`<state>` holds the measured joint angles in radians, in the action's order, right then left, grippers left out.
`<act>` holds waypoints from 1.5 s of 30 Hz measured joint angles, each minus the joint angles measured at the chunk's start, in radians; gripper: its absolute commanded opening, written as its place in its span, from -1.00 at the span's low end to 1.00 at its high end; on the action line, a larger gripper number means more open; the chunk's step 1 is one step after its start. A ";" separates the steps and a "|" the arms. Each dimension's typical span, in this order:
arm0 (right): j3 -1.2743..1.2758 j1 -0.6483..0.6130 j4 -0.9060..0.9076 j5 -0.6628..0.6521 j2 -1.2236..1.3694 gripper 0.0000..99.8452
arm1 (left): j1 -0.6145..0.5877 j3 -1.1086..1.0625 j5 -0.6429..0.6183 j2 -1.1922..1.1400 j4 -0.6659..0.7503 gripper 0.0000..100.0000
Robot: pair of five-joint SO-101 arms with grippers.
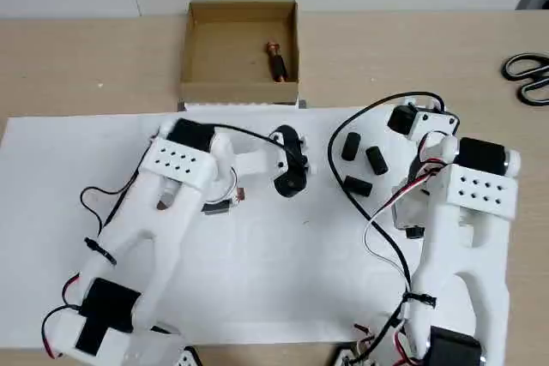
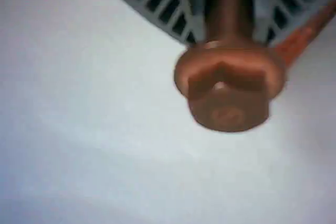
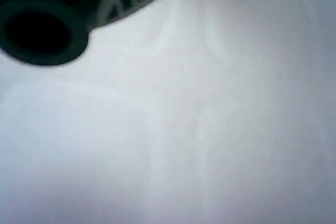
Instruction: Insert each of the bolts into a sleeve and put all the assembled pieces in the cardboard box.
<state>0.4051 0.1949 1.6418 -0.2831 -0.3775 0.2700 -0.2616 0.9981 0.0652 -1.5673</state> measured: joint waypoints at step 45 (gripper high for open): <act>0.353 -0.204 -0.057 0.000 -1.062 -1.00 | -0.057 -0.063 -0.905 0.907 0.104 -0.99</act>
<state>0.7580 -0.0092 1.5850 -0.2831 -1.4392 0.2133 -0.3245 0.0928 0.9720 -1.4630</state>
